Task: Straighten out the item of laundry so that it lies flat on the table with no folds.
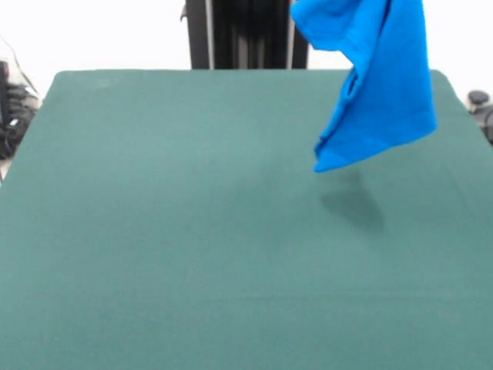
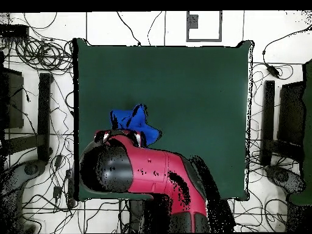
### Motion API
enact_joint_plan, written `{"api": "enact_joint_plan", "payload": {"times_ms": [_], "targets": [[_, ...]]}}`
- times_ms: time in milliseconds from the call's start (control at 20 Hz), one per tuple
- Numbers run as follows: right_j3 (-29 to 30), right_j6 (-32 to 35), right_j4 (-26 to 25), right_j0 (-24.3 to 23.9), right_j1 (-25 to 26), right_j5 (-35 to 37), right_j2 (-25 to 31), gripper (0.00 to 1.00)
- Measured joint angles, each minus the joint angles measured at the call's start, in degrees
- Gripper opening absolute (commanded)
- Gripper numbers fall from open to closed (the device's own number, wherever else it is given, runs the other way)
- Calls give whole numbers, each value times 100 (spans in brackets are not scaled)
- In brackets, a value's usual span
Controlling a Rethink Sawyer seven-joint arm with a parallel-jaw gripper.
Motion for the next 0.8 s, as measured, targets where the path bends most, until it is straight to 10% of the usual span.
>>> {"api": "enact_joint_plan", "payload": {"times_ms": [800], "targets": [[-733,0,-7,-242,-625,1857,-152,0]]}}
